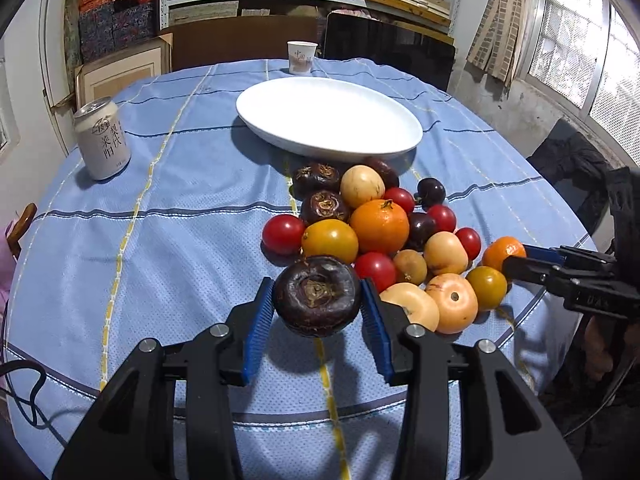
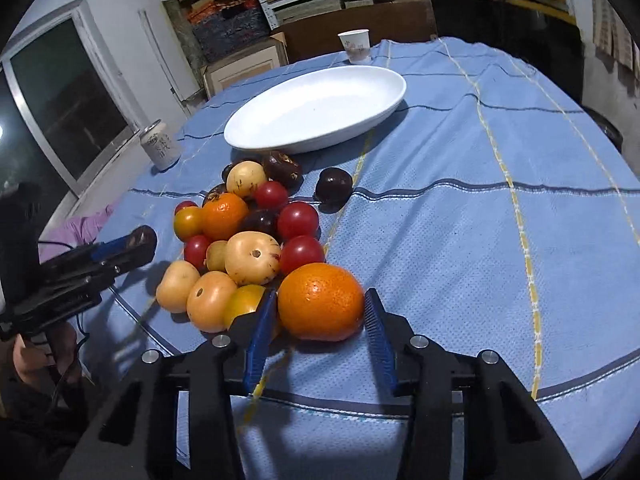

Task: Organize fruits
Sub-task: 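Grasp a dark brown round fruit with left gripper while right grasps a mandarin, then place the mandarin on the plate with right gripper while left lifts dark fruit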

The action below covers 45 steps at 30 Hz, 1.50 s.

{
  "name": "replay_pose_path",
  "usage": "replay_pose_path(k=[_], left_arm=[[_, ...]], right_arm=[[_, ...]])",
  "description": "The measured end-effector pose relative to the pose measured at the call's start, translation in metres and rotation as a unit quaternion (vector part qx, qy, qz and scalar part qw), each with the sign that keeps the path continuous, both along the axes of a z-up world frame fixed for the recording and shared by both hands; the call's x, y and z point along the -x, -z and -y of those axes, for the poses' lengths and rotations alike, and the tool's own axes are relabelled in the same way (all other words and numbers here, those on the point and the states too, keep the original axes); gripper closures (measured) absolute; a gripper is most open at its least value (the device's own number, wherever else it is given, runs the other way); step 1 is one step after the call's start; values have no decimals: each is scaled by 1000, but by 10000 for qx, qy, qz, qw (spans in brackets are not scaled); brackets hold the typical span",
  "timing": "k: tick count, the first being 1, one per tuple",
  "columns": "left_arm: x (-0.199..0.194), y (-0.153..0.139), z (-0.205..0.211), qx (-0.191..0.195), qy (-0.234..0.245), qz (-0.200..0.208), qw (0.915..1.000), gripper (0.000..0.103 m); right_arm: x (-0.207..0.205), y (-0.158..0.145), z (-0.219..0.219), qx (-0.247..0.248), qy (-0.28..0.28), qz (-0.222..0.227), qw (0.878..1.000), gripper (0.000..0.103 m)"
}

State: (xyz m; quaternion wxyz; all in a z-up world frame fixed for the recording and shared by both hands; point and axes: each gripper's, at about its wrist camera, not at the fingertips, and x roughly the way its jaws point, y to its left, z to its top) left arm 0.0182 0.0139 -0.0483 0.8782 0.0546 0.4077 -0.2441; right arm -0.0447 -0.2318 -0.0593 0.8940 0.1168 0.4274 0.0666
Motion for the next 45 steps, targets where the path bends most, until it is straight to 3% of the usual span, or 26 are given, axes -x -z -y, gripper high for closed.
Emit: replay_pose_path(k=[8,19,25,30,34,36,37,38,39,41,43,45], left_arm=[[-1,-2,0,-11,-41,4,10000,60],[-17,-29,2,30,-130,261,9996,60],[-71,-47,19,102,-219,369,9990,60],[-131,-54,44,178,-261,399,9987,60],[-185,-50,70,-28,-381,389,9985,60],[-207,-45,75,-103,-477,229,9985,60],[-213,-46,74,-69,-534,168,9984,60],[-214,-49,71,9,-558,125,9984,57],[-212,-52,68,57,-544,146,9984,54],[-197,-61,57,52,-559,274,9980,31],[-174,-67,36,42,-567,384,9976,22],[-149,-66,12,-81,-610,422,9972,19]], right_arm=[[7,-10,-3,208,-12,237,9995,59],[-12,-56,4,747,-98,874,9933,59],[-71,-80,13,796,-171,1027,9914,59],[-139,-74,20,866,-157,937,9917,59],[-195,-65,24,921,-187,975,9908,58],[-212,-62,25,912,-238,918,9913,52],[-217,-62,26,907,-235,928,9913,44],[-218,-65,26,966,-164,1011,9900,28],[-213,-71,26,992,-123,1177,9880,27],[-200,-78,24,951,-170,1263,9873,27],[-181,-82,23,802,-254,1344,9874,27],[-158,-79,22,641,-382,1440,9868,26]])
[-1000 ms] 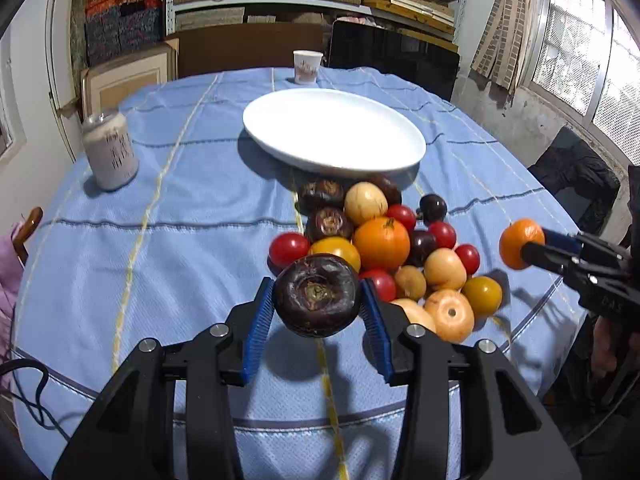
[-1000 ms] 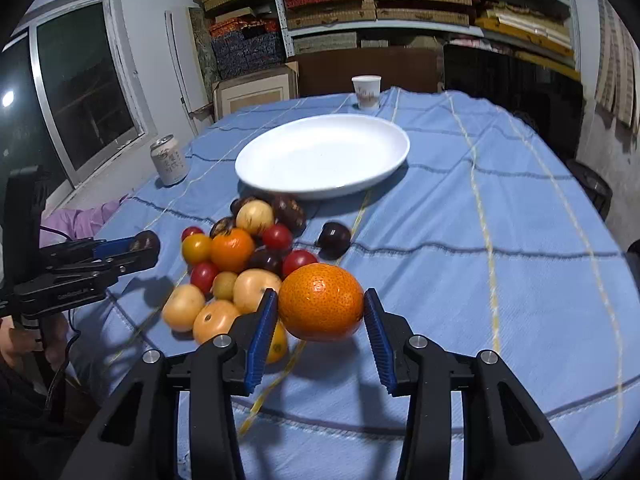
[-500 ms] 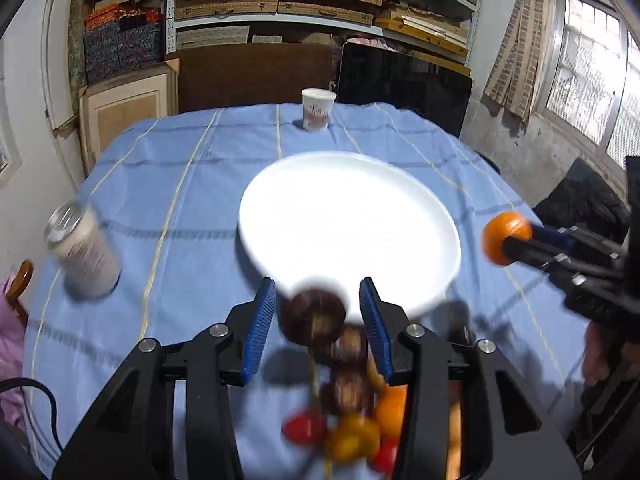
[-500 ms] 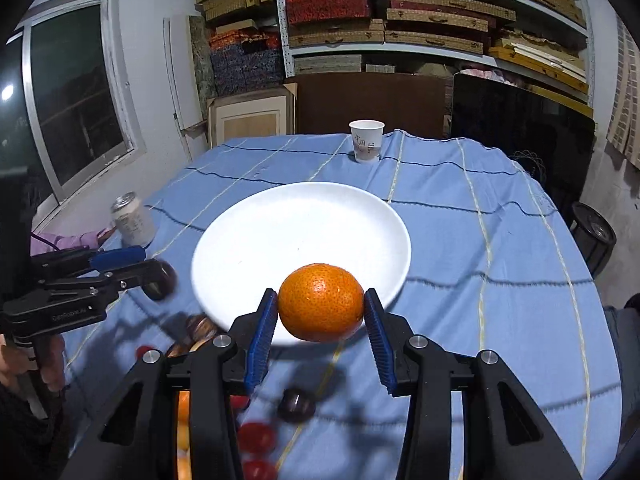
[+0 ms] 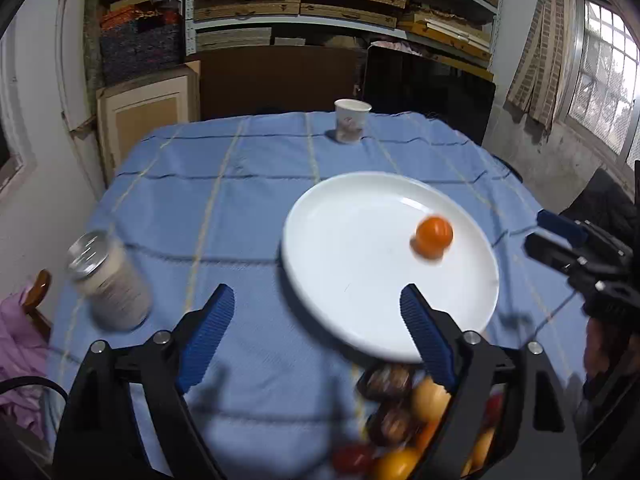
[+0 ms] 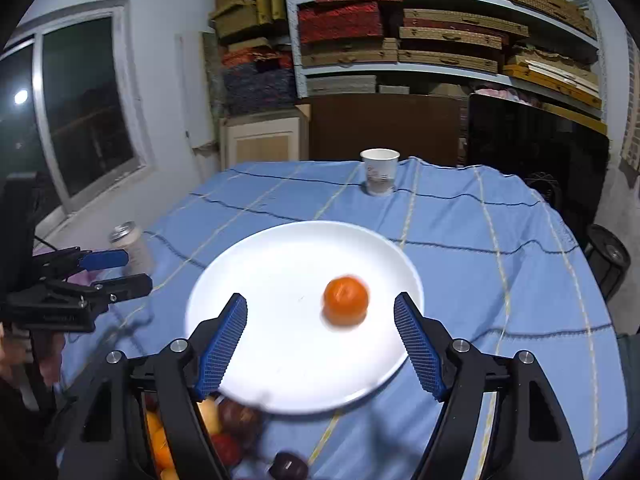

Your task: Organize fruits

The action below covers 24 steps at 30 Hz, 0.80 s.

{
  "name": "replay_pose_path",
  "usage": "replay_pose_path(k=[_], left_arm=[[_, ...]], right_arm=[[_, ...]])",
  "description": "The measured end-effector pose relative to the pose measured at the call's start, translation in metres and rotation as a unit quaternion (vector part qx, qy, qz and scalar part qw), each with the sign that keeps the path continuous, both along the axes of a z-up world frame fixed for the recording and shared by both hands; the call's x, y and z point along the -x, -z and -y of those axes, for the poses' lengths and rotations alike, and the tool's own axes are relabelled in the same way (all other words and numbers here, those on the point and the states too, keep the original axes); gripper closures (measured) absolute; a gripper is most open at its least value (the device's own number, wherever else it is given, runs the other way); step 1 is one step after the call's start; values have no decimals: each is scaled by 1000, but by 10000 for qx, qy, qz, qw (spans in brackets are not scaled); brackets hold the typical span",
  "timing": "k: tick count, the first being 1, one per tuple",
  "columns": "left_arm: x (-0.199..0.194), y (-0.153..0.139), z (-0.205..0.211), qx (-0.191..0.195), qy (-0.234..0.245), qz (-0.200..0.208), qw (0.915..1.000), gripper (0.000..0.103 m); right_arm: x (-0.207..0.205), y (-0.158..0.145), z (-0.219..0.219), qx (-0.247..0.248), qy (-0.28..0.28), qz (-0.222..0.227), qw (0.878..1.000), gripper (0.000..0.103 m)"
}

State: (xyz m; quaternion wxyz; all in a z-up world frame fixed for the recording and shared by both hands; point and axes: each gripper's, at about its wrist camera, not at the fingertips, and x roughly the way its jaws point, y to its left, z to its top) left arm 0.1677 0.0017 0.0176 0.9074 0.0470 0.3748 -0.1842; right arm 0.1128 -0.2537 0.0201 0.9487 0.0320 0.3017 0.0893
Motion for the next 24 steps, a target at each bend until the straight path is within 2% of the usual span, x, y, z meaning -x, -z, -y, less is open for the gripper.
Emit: replay_pose_path(k=[4,6,8,10,12,13,14,17,18,19,20,21,22,23,24], left_arm=[[42,30,-44,-331,-161,-340,9987,18],[64,49,-52,-541,-140,-501,9972,20],[94,63,-57,-810,-78,-476,9956,22],[109,72,-65,-1045,-210,-411,9935,22],[107,80,-78,-1089,-474,-429,9920,22],[104,81,-84,-956,-545,-441,9929,22],[100,79,-87,-800,-583,-439,9941,22],[97,84,-73,-905,-498,-351,9940,23],[96,87,-68,-889,-392,-436,9943,26],[95,92,-60,-913,-228,-577,9939,36],[95,96,-55,-978,-142,-621,9932,38],[97,94,-51,-1052,-149,-438,9934,39],[94,94,-49,-995,-141,-486,9937,48],[90,92,-51,-798,-116,-605,9949,66],[87,89,-50,-709,-130,-639,9954,69]], right_arm=[[39,21,0,-332,-126,33,9994,25],[47,29,1,-425,-73,49,9991,25],[56,33,3,-537,-50,102,9985,25],[59,35,7,-634,6,137,9979,25],[59,38,9,-764,27,109,9970,25],[58,39,10,-824,40,67,9966,25],[58,40,9,-841,41,62,9964,25],[63,38,6,-726,54,124,9973,25],[65,36,6,-703,59,155,9974,25],[67,34,7,-690,67,186,9974,25],[70,33,8,-674,91,231,9974,25],[71,33,10,-680,108,259,9973,25],[72,33,12,-698,124,278,9971,25],[71,34,15,-734,168,271,9968,25],[70,36,17,-777,204,247,9965,25]])
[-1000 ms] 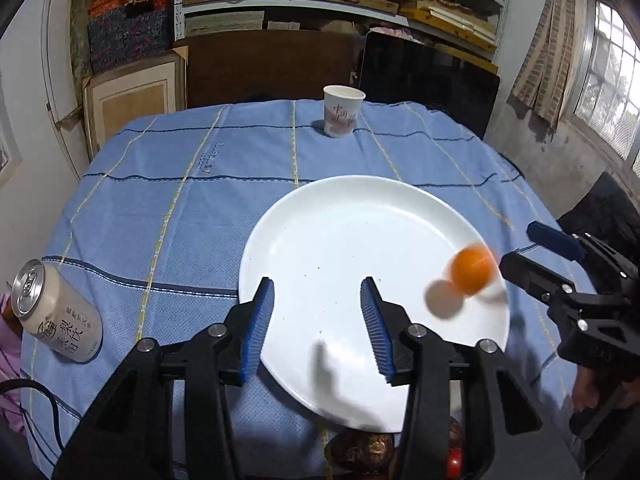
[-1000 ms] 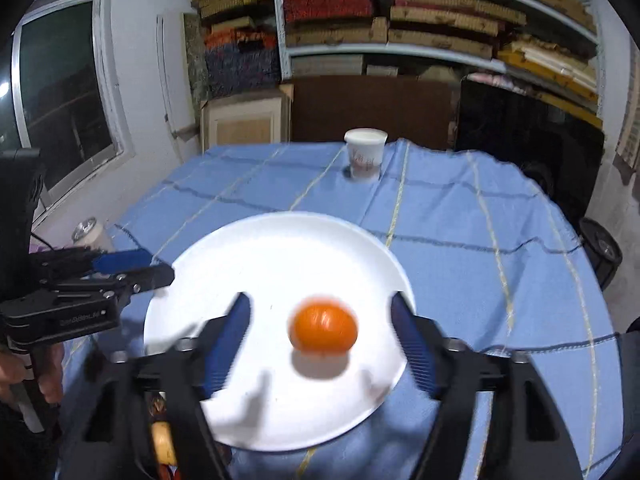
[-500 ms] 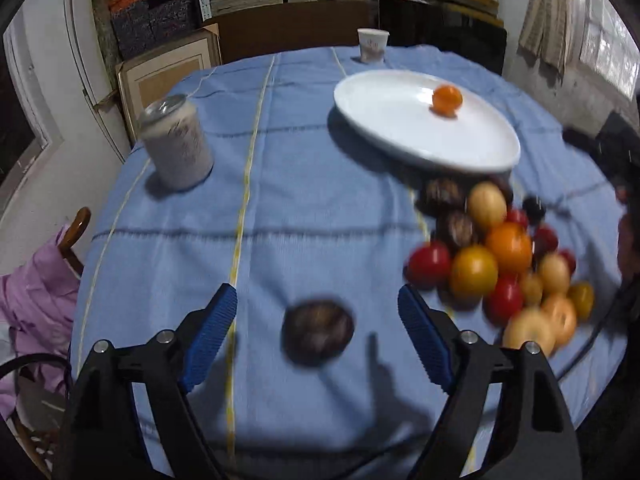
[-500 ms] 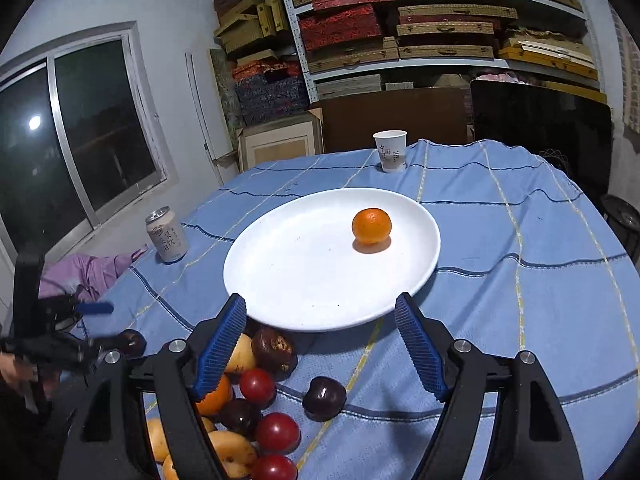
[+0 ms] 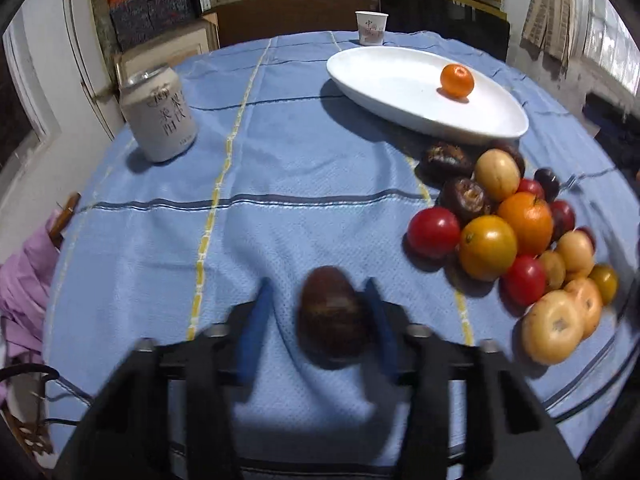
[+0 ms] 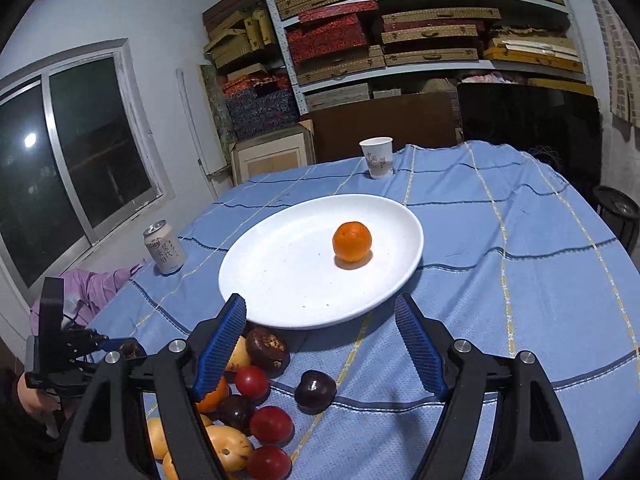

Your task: Organize fruits

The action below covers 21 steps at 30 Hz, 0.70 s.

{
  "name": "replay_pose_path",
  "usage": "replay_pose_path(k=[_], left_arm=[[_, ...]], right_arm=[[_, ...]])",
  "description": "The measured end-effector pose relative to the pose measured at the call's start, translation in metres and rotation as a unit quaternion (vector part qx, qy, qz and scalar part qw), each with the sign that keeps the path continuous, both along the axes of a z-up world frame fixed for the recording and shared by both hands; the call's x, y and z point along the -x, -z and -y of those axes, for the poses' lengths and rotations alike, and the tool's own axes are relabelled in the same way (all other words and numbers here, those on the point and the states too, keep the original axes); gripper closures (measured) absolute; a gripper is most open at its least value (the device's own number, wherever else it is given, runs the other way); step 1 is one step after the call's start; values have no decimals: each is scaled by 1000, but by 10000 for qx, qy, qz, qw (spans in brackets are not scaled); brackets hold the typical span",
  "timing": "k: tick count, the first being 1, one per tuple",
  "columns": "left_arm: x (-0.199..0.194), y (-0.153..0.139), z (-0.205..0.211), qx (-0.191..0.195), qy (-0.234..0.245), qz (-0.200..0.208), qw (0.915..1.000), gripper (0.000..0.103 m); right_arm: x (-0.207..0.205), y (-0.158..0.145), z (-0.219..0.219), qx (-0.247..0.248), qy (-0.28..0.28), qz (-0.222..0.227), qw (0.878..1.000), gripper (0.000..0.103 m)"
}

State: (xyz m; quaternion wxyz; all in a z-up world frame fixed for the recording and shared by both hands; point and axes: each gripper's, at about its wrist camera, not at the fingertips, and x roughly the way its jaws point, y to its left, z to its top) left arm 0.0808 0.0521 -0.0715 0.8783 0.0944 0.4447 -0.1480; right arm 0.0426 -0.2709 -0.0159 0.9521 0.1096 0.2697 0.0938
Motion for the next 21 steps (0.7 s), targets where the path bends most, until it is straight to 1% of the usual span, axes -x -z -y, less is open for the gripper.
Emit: replay_pose_path(k=[1,4,5,6,8,9,10,11,13,15,17,19,21], left_arm=[[0,-4,1,31,2,45,10000,70],[-3,-23,10,108,97,222,9996,76],[-5,-30,14,187,140,250,9994,76],[-7,-34,18,137,187,264,9994,76],[-10,-38,25,-88,202,294,9993,76],[-9,-38,26,-123,223,266,9993,75],[-6,-38,26,-138,247,230,9993,70],[-3,-36,25,-179,285,173,9993,63],[5,-31,21,-253,279,132,9992,51],[14,-23,15,-280,245,22,9993,49],[18,-16,10,-328,223,1,9992,46],[23,-12,10,-440,183,152,9987,44],[26,-12,12,-441,206,268,9985,44]], right_arm=[[-2,2,2,-56,27,-32,10000,25],[-5,5,5,-100,92,-50,9999,25],[-5,5,6,-112,98,-43,9999,25],[-6,5,7,-131,102,-31,9999,25],[-6,6,9,-166,114,-28,9998,25],[-5,6,10,-187,103,-30,9998,25],[-5,7,10,-197,81,-19,9998,25],[-5,7,10,-179,68,-17,9998,25],[-6,8,9,-165,25,-42,9999,25],[-7,10,6,-159,-69,-90,9998,25],[-7,11,3,-109,-124,-160,9997,25],[-5,11,0,-100,-190,-303,9993,25],[0,10,-4,24,-230,-420,9989,25]])
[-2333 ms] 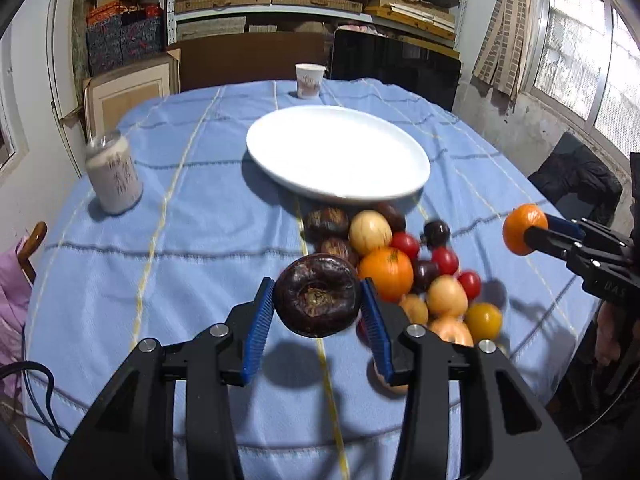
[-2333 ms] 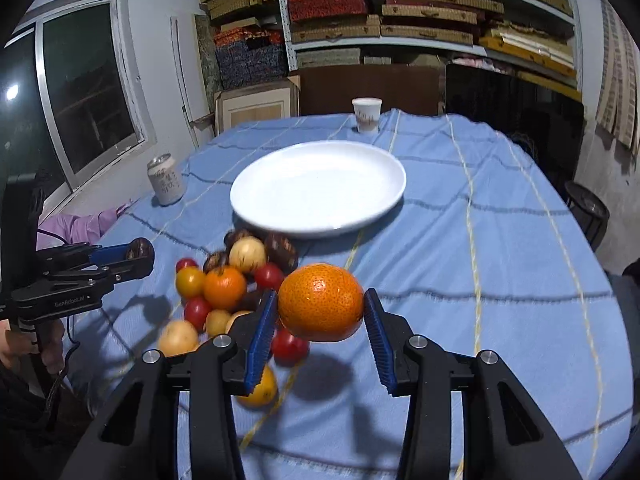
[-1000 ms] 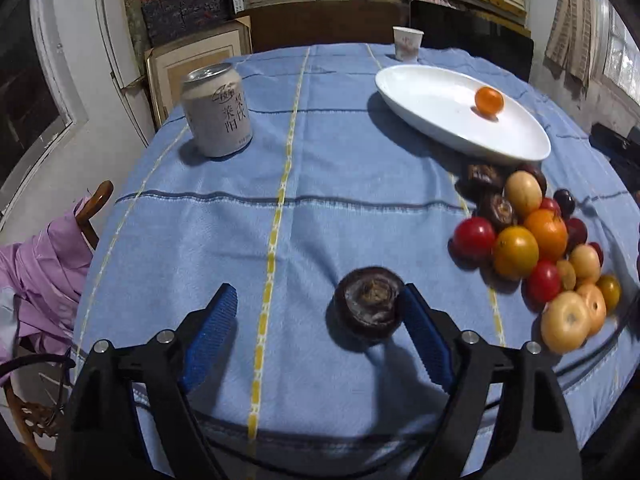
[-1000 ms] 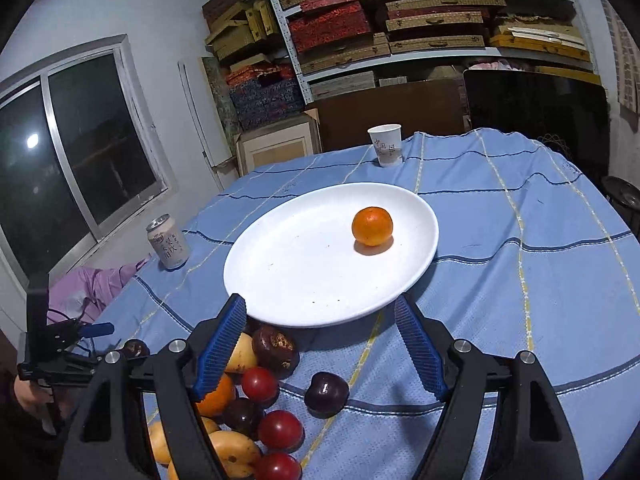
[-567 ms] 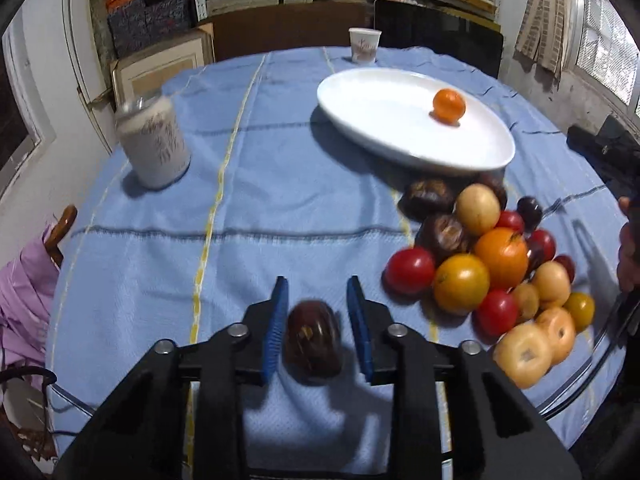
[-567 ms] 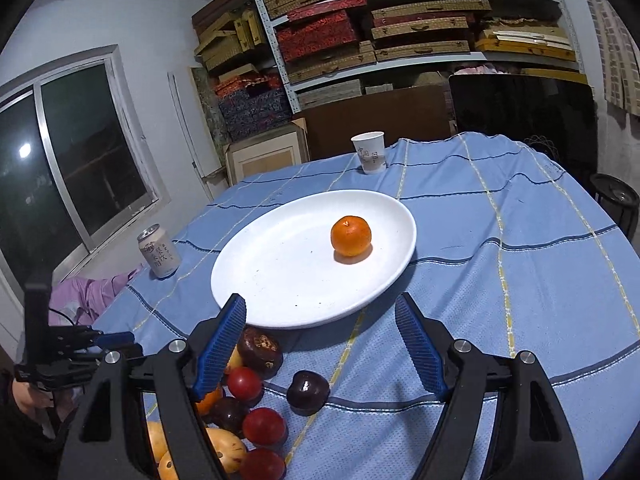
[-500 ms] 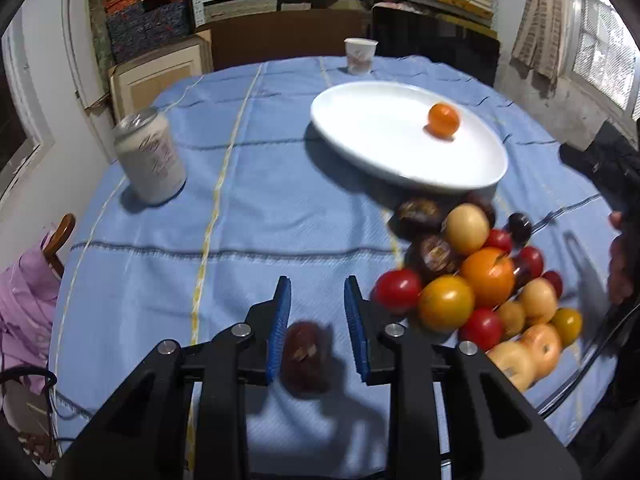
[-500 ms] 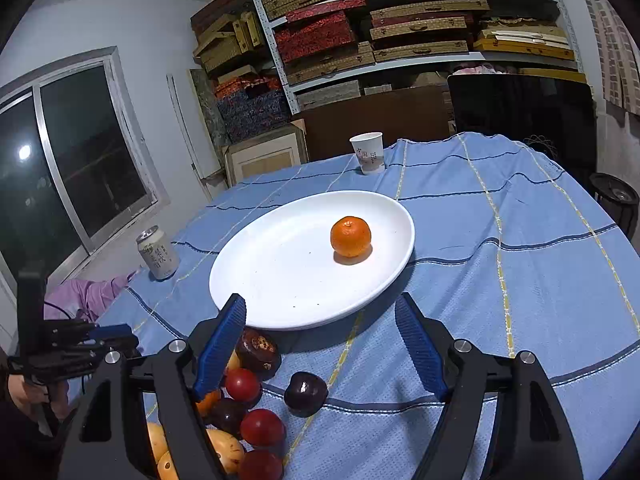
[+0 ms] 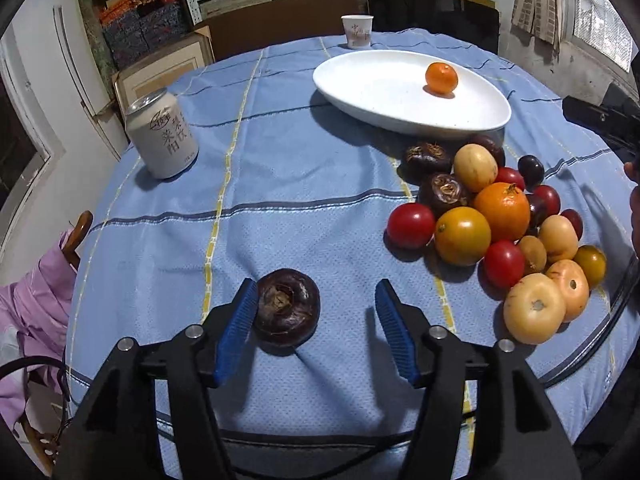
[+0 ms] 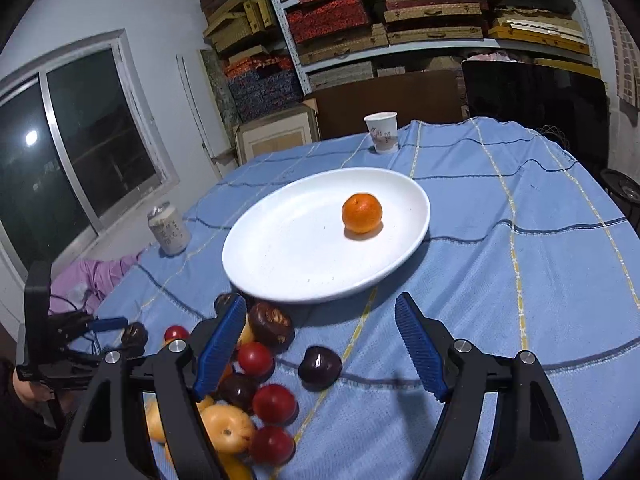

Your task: Organize fruits

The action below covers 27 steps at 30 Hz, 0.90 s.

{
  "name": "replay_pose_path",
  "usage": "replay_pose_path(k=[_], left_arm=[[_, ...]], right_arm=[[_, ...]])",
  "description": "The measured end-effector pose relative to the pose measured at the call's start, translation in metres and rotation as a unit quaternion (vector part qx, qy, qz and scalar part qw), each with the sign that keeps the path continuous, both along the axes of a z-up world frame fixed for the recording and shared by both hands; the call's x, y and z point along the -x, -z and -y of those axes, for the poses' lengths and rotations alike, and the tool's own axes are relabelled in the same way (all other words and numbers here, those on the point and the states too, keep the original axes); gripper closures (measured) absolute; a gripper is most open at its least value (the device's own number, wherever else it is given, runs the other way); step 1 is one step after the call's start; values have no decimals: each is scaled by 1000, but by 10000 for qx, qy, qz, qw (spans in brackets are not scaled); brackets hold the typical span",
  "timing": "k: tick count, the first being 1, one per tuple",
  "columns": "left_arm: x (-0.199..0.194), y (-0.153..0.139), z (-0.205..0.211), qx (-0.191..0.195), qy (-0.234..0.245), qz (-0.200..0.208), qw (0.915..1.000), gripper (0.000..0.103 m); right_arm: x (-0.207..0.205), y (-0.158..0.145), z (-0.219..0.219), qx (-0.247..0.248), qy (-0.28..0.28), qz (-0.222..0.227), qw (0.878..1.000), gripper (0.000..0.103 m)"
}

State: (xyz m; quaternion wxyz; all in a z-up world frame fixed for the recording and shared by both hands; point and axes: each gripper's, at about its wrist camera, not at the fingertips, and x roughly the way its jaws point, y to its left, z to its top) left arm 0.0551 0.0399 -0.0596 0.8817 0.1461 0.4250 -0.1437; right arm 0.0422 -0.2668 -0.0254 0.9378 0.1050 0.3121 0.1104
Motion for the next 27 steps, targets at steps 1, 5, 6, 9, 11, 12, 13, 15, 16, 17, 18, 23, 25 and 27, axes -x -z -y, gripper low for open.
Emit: replay_pose_path(k=[1,5,6,9,11,12,13,15,16,17,18,23,25,27], left_arm=[[2,0,2,-54,-5,84,9999,50],[12,0,-4,-117,41,182,9998,56],[14,0,-7,-81,30,184,9998,55],[16,0,-17,27,-44,221,9997,50],[18,2,-19,69,-51,207,9997,50],[19,3,-18,78,-19,195,9998,50],[19,4,-17,67,-12,195,9998,50],[18,6,-15,75,-11,208,9998,50],[18,7,-15,59,-24,235,9997,50],[16,6,-15,104,-57,264,9996,50],[14,6,-17,166,-86,273,9995,50],[6,8,-16,163,-117,307,9993,57],[0,12,-17,196,-163,197,9995,58],[-4,12,-17,241,-188,130,9994,58]], right_arm=[[5,0,-3,71,-78,-65,9999,25],[30,4,-18,267,-692,-407,9964,25],[41,6,-24,374,-878,-427,9945,26],[65,12,-39,565,-1299,-543,9884,26],[78,15,-50,713,-1510,-614,9840,26],[83,15,-56,774,-1601,-617,9821,26],[85,15,-60,820,-1661,-618,9808,26],[92,16,-71,967,-1760,-632,9776,28],[93,18,-76,1043,-1776,-674,9762,30],[93,19,-79,1072,-1792,-704,9754,35],[94,21,-82,1105,-1806,-726,9746,39],[92,27,-82,1234,-1591,-683,9771,48],[91,28,-77,1197,-1508,-771,9783,48],[89,30,-76,1249,-1440,-767,9787,48]])
